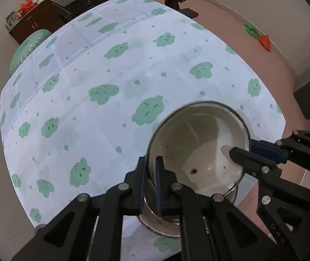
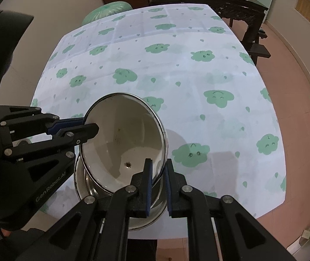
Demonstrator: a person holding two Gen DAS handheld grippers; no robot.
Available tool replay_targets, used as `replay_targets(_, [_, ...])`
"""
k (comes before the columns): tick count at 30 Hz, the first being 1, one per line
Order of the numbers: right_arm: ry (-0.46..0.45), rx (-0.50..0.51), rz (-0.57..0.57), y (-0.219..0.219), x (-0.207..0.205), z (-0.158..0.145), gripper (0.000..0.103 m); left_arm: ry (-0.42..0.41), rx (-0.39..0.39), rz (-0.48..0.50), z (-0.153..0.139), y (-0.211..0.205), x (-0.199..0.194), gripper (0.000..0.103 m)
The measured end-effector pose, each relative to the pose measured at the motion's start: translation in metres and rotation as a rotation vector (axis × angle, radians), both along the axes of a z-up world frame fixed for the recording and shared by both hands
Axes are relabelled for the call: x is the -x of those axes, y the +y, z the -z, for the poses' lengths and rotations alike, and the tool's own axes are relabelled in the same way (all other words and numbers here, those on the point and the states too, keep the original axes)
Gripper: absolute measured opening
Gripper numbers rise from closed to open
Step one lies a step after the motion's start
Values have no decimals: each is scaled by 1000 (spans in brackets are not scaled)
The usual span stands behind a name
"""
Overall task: Organize plates and bowls
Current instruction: 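Lift and carry the white enamel bowl over the steel bowl stack with left gripper, then lower the white enamel bowl into the nested steel bowls with left gripper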
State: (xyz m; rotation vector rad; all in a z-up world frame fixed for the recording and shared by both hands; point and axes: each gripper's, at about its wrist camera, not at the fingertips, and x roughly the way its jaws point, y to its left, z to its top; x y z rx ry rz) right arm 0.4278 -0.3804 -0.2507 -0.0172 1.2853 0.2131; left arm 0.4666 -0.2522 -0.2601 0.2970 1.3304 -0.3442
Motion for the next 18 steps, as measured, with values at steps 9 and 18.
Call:
replay_targets(9, [46, 1, -15, 8, 18, 14, 13, 26, -18, 17, 12, 2, 16, 5])
replay_targets(18, [78, 5, -26, 16, 26, 25, 14, 43, -30, 16, 24, 8, 25, 5])
